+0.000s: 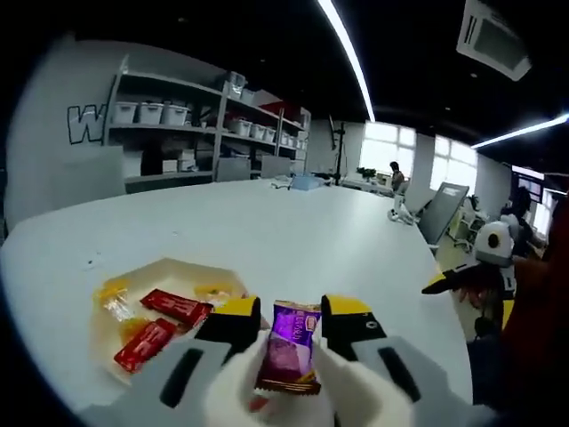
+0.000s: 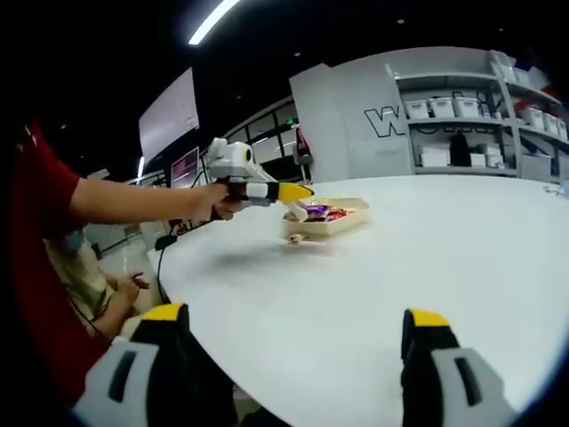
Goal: Place the target food into the container with the food tongs after gripping and lifting it, then release it inside without dropping or visibly crushing the food.
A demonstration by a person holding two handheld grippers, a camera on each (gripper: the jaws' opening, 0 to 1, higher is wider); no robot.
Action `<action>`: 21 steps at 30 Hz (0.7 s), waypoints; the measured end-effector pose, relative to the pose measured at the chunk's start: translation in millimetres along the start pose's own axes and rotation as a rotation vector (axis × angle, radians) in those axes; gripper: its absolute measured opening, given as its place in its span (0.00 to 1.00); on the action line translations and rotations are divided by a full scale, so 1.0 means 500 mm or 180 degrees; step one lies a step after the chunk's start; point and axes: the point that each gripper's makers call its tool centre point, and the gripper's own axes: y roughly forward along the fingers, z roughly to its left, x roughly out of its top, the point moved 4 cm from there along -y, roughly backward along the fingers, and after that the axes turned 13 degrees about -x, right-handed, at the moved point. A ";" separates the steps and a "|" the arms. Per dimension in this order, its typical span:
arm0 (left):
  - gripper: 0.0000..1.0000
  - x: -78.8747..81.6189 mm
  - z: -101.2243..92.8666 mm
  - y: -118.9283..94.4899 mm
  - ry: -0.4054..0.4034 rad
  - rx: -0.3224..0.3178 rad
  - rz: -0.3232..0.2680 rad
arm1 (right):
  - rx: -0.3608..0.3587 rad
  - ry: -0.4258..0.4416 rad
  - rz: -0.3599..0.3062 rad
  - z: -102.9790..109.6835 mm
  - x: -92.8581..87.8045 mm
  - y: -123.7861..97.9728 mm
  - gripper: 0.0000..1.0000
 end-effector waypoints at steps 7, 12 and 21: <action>0.26 0.015 0.045 -0.015 0.0016 0.0199 0.0014 | -0.0016 0.0029 -0.0006 -0.007 -0.002 -0.001 0.99; 0.26 0.027 0.072 -0.024 -0.0001 0.0342 -0.0009 | -0.0028 0.0045 -0.0001 -0.010 -0.004 -0.001 0.99; 0.26 0.031 0.093 -0.019 0.0014 0.0405 0.0023 | -0.0039 0.0055 0.0011 -0.013 -0.006 0.000 0.99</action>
